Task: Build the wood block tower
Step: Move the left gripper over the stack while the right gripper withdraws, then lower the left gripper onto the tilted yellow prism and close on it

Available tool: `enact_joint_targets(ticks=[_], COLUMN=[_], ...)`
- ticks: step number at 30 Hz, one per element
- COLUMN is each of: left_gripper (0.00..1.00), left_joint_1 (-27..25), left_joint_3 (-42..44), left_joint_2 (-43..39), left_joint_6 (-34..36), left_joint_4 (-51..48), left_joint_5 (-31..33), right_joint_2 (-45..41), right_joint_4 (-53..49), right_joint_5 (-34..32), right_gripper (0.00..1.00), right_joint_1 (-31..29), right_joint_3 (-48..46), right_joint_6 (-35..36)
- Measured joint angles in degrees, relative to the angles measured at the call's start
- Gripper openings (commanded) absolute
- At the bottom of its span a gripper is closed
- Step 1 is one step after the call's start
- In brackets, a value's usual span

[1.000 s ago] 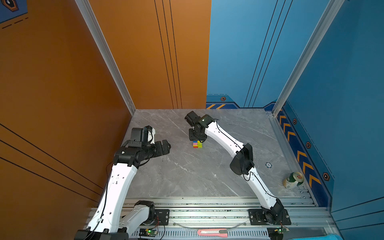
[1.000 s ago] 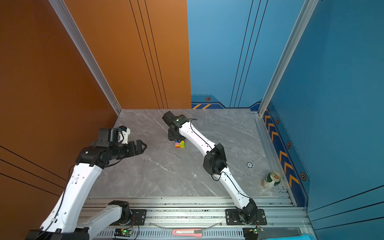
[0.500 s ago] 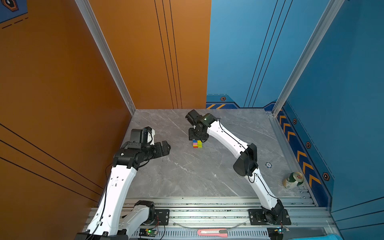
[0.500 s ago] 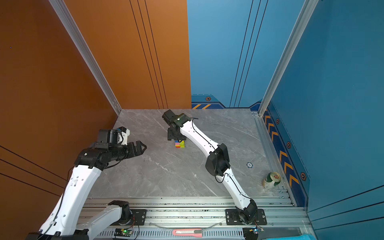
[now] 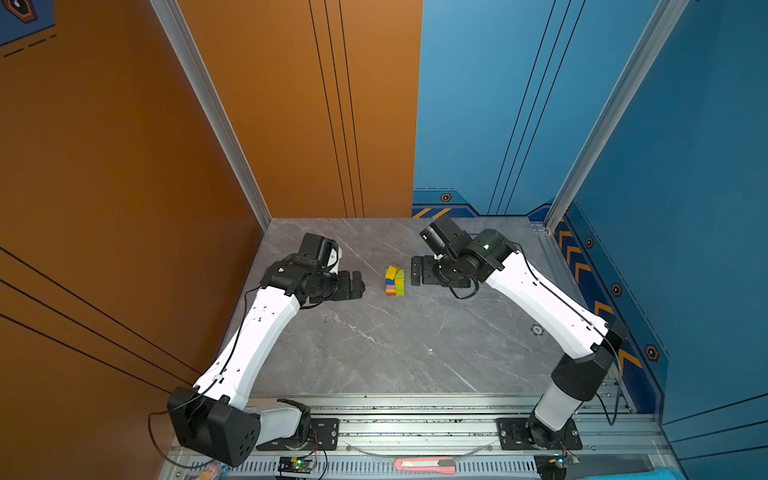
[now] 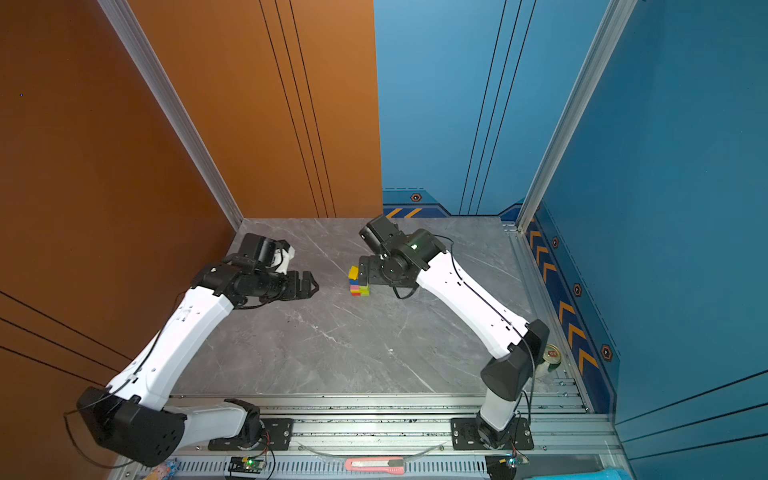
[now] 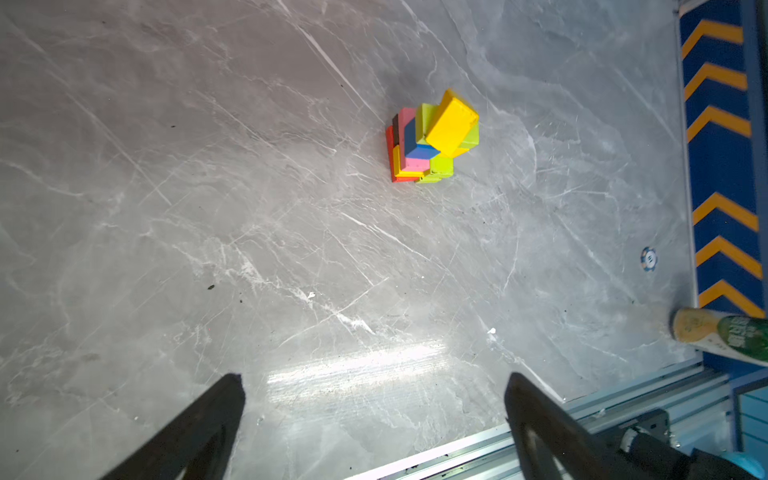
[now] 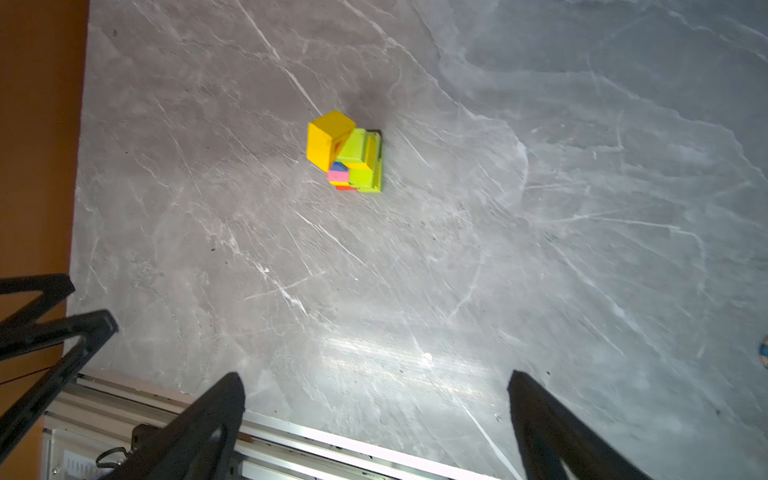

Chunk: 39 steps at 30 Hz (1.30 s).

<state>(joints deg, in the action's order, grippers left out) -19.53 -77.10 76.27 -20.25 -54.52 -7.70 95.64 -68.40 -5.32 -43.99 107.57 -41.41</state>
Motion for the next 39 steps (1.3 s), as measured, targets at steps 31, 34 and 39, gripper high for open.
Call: enact_joint_targets(ticks=[31, 34, 39], left_gripper=[0.63, 0.63, 0.62], left_joint_1=[-9.4, -9.3, -9.0], left_joint_3=[-33.9, -34.9, -35.9], left_joint_2=[39.7, 41.0, 42.5], left_joint_6=[8.6, 9.9, 10.9], left_joint_4=[-1.3, -1.3, -1.7], left_joint_5=[11.6, 11.6, 11.6], right_joint_2=[-16.3, -15.5, -14.5], right_joint_4=[6.7, 6.8, 7.6], right_joint_5=[19.1, 19.0, 19.0], right_gripper=[1.0, 1.0, 1.0], right_joint_1=[22.4, 22.4, 22.4], right_joint_3=[-21.3, -20.6, -20.2], right_joint_6=[5.8, 5.6, 5.4])
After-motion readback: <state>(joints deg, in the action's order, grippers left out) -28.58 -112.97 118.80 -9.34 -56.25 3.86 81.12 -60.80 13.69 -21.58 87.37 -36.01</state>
